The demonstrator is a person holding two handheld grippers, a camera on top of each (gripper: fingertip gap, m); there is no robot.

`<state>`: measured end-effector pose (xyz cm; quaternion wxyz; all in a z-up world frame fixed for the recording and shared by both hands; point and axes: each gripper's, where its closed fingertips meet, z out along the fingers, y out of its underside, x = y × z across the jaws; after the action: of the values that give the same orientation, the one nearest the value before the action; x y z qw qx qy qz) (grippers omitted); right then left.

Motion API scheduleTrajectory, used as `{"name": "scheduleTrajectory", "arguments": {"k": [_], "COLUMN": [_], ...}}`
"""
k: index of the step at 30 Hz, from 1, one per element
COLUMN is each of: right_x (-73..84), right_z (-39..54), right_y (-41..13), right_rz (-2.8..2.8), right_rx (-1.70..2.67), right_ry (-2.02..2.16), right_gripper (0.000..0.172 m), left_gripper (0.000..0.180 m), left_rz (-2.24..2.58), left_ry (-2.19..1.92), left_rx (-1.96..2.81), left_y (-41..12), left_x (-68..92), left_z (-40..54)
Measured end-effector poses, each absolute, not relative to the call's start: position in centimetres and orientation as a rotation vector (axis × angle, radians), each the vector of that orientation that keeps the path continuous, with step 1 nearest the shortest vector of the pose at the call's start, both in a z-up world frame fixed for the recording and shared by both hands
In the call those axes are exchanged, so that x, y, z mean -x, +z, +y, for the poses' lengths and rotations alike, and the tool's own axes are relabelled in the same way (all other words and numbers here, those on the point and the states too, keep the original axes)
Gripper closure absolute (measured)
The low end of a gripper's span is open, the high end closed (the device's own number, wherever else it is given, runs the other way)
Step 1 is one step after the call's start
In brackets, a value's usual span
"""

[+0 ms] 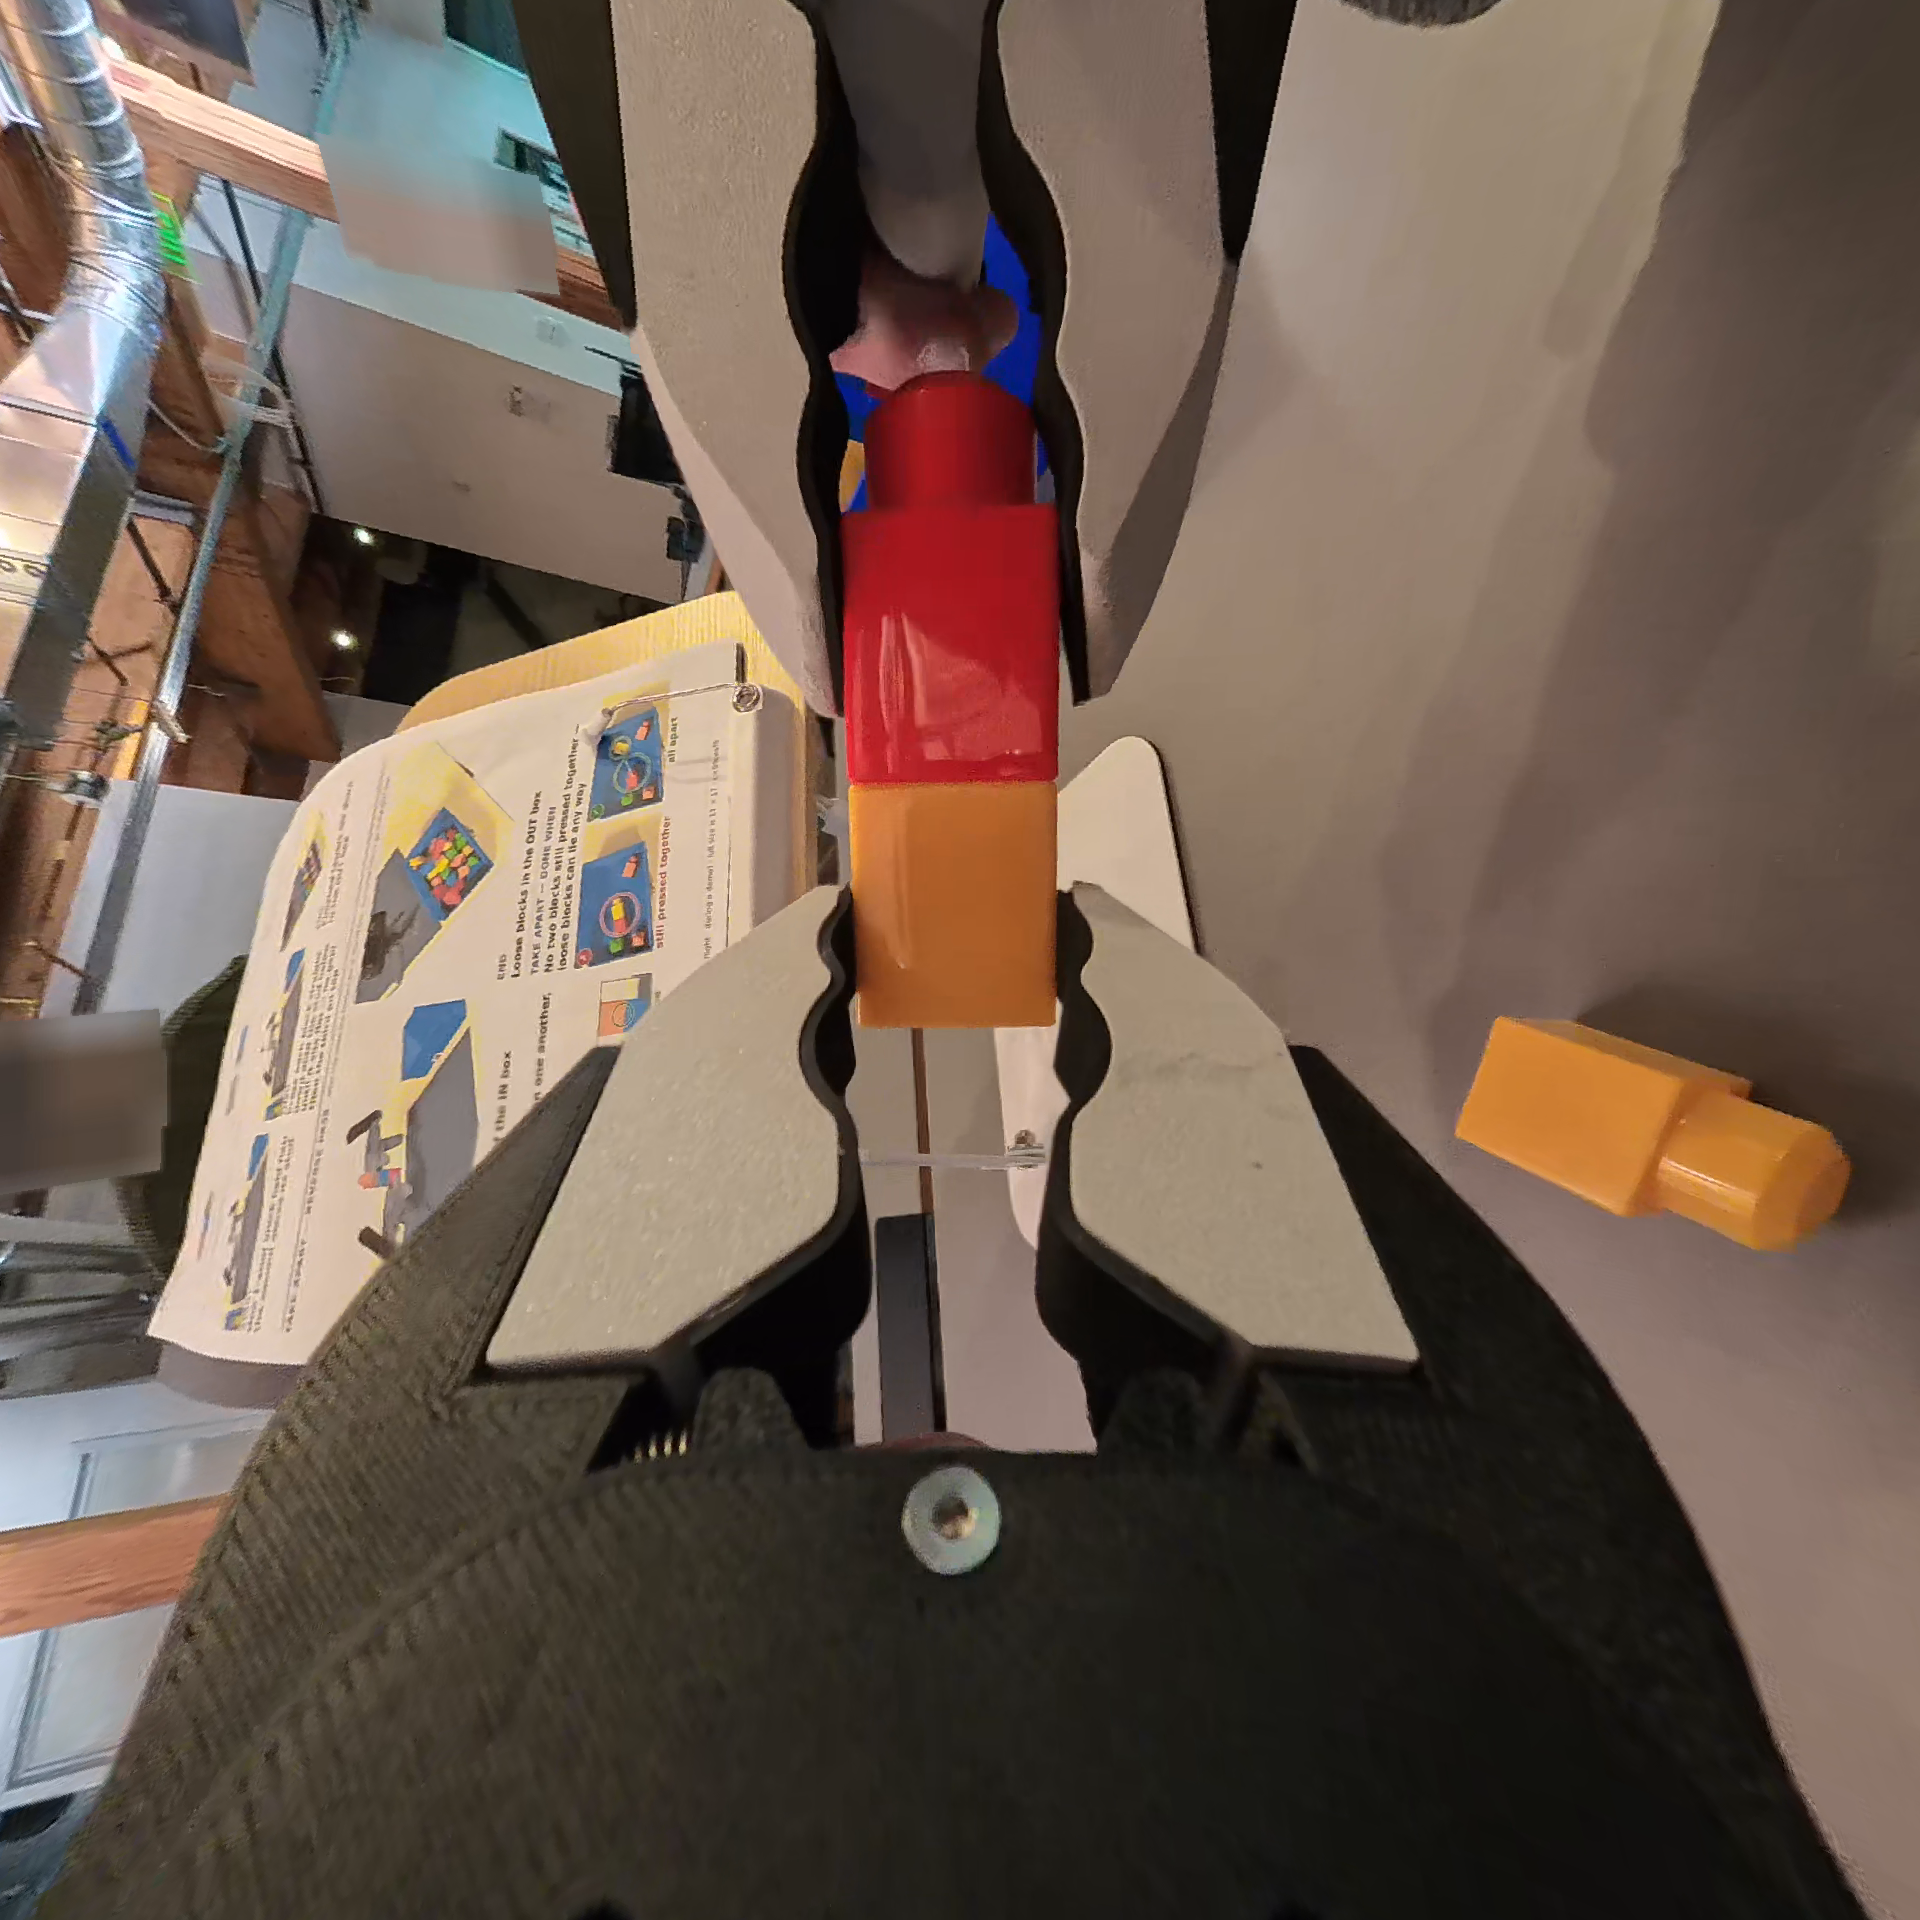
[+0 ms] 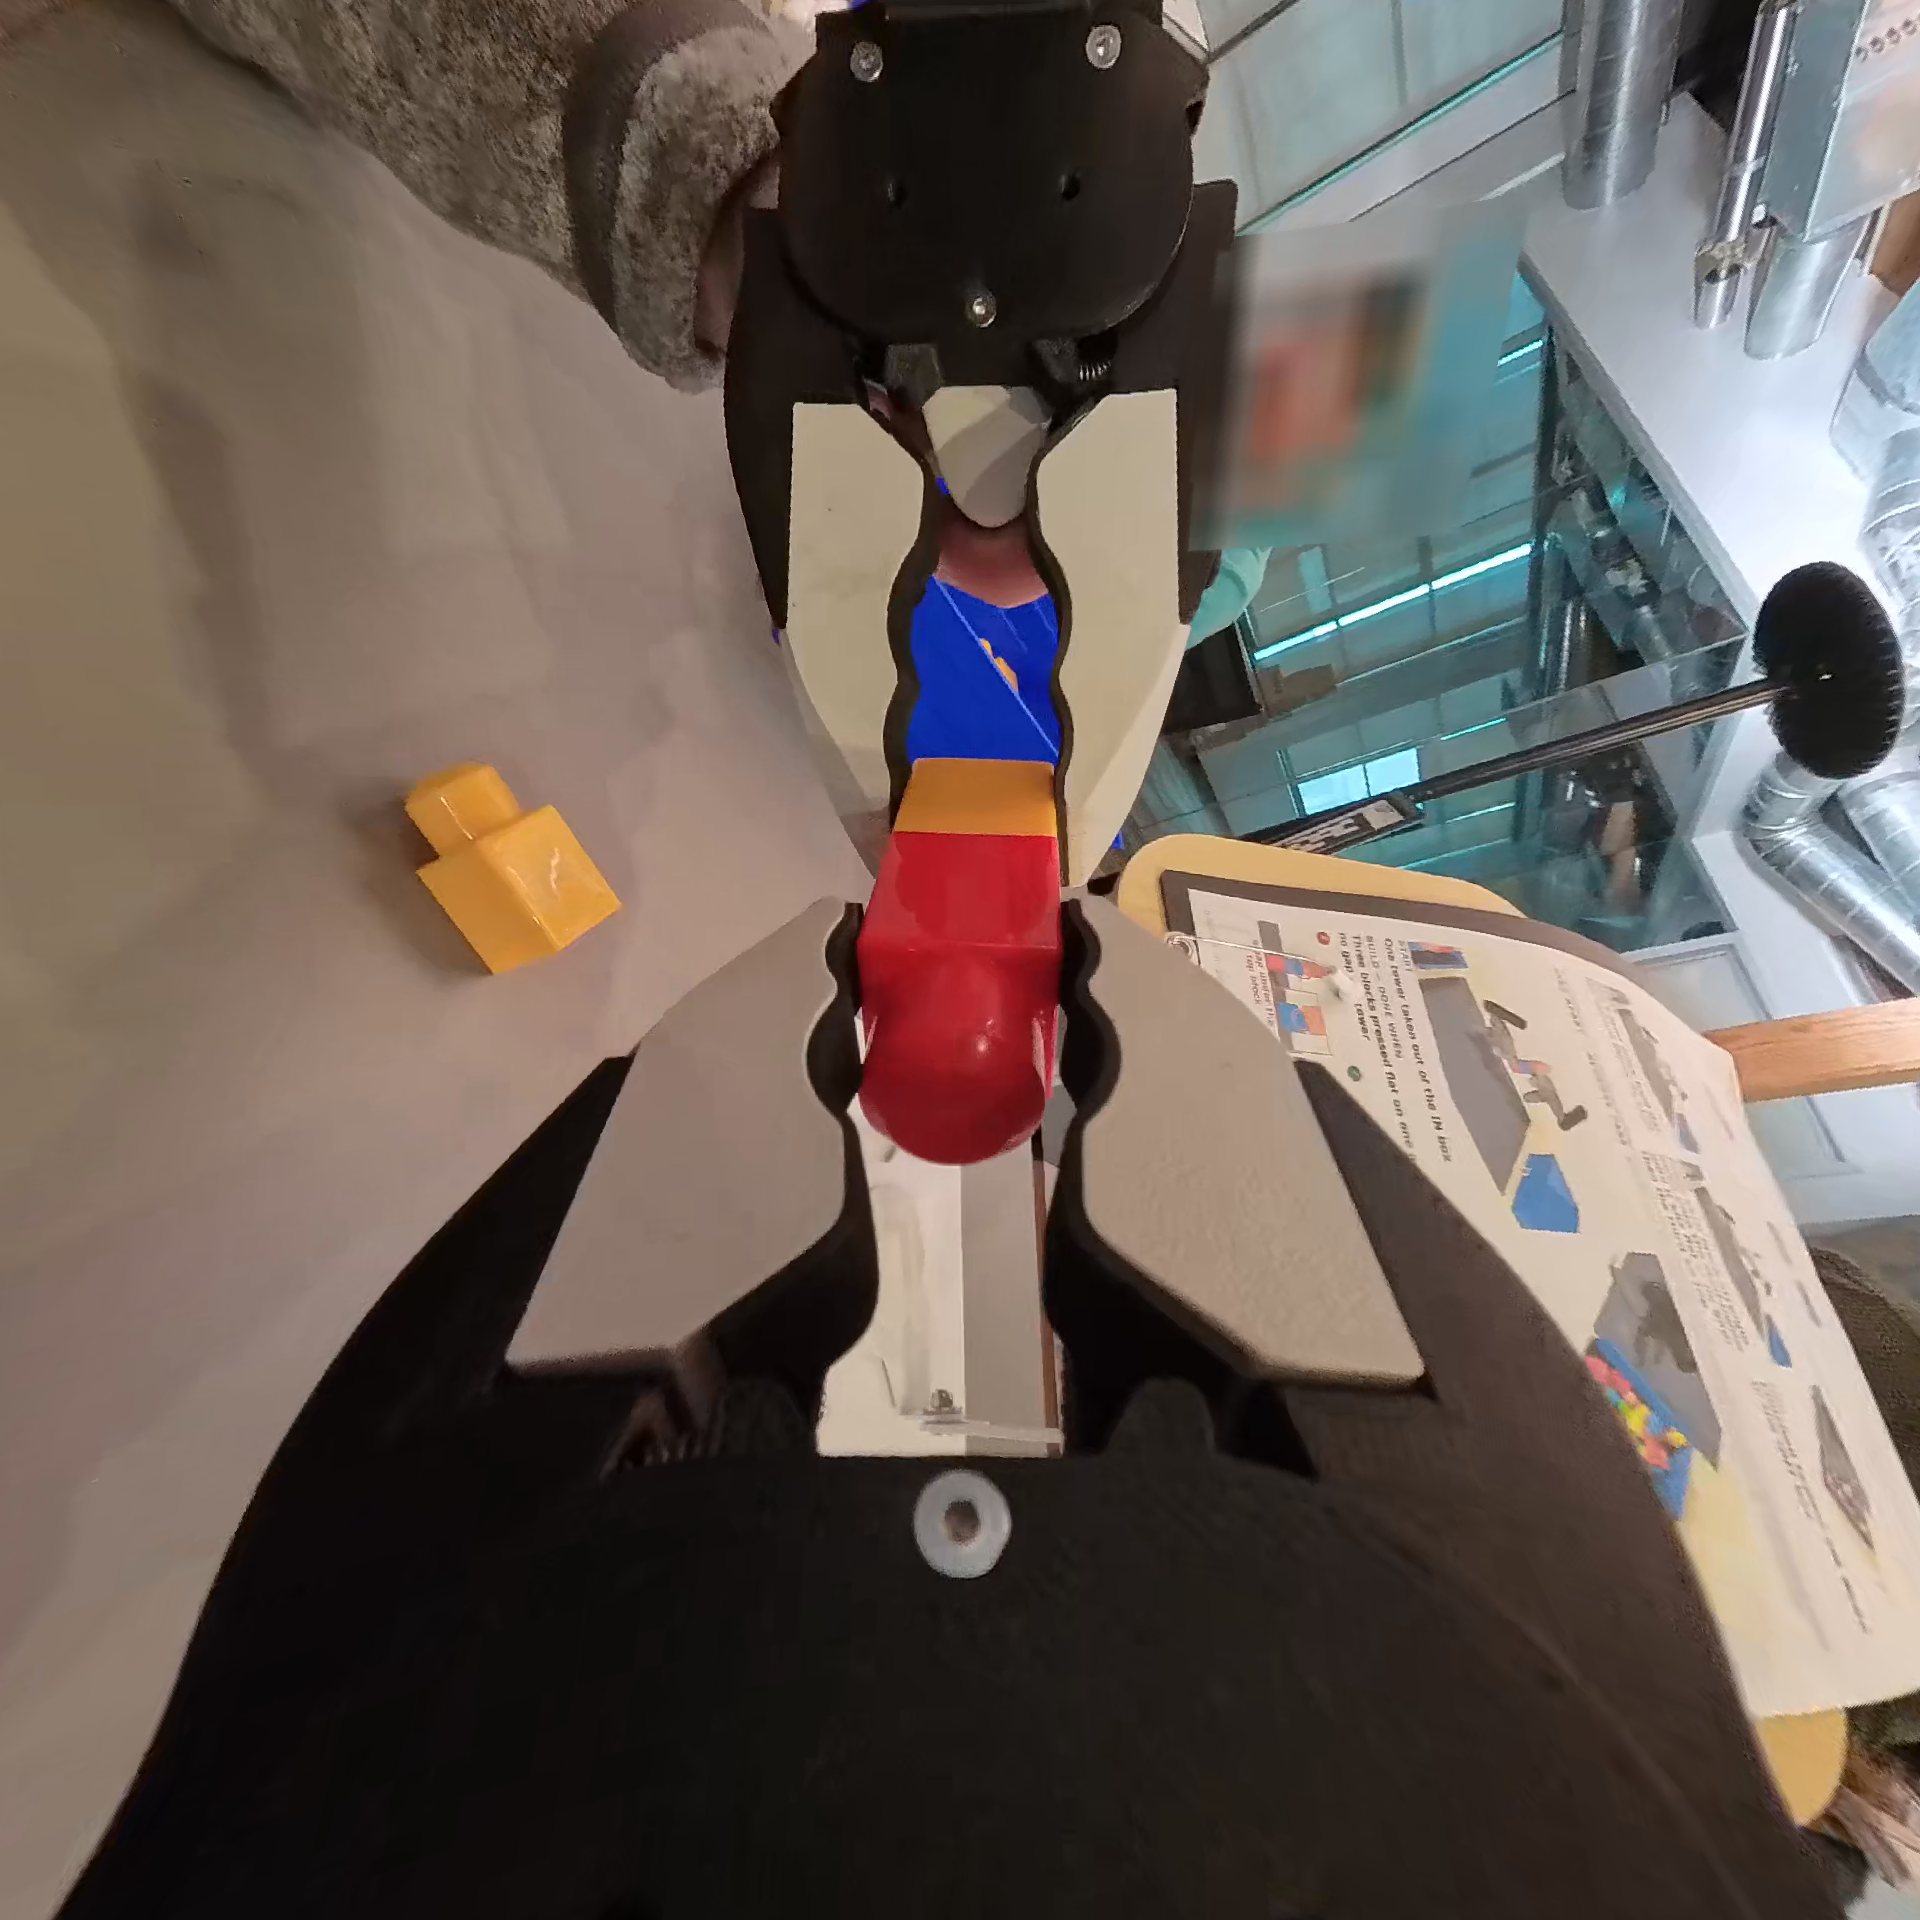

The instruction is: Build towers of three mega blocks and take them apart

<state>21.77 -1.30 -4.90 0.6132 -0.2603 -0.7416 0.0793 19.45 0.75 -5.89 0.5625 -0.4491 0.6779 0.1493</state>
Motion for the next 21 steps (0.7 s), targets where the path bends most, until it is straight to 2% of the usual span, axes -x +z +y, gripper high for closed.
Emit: {"name": "scheduleTrajectory", "arguments": {"k": [8, 13, 17, 21], "right_x": [-21.7, -22.8, -23.5, -22.3], "right_z": [-0.2, 1.3, 1.8, 0.4], "right_y": [-5.3, -4.3, -5.5, -9.0], "right_rz": [-1.702, -1.641, -1.707, -1.878], "right_rx": [0.61, 0.71, 0.814, 0.861], "right_ry": [0.133, 0.184, 0.268, 0.348], "right_gripper": [0.134, 0.117, 0.124, 0.13], "left_gripper": [0.145, 0.145, 0.145, 0.145], "left_rz": [1.569, 1.544, 1.479, 1.424], "left_ry": [0.492, 0.531, 0.521, 0.498], "left_rx": [1.033, 1.106, 1.22, 1.292], "left_y": [-6.1, -6.8, -7.0, -6.9], "left_x": [-18.9, -16.7, -13.8, -11.7], "left_z": [2.0, 3.9, 5.8, 6.9]}}
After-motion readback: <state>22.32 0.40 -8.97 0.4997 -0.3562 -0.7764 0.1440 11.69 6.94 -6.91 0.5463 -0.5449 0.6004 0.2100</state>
